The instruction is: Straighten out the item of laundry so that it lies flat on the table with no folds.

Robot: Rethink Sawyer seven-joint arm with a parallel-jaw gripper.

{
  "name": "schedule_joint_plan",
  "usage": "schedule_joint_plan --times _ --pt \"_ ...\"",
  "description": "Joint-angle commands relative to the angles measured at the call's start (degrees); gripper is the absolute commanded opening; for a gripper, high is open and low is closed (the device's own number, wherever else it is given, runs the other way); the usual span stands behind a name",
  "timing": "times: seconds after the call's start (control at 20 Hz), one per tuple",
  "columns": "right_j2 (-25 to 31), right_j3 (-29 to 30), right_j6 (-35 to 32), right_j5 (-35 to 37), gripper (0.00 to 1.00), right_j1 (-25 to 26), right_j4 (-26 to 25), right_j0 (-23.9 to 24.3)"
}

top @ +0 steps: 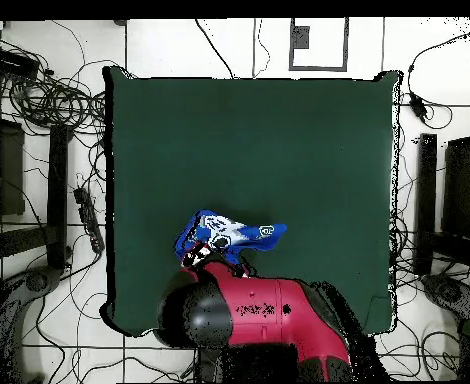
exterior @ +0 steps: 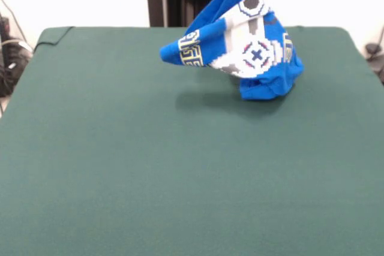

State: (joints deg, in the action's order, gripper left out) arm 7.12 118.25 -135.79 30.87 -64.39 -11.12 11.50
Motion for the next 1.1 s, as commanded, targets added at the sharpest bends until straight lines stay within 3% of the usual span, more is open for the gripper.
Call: schedule_joint_plan --times 0.05,0.5,0.85,1.1 --pt "-9.72 -7.01 -18.73 10.18 0.00 2.33 -5.36 -9.75" --pt "-14.08 -7.93 -15.07 9.71 0.00 4.24 -1.57 -12.96" --pt "-11.74 -4.90 -10.06 7.71 0.00 5.89 4.18 -10.15" --pt "-12.25 -6.14 -8.71 6.98 0.00 7.37 3.93 -10.33"
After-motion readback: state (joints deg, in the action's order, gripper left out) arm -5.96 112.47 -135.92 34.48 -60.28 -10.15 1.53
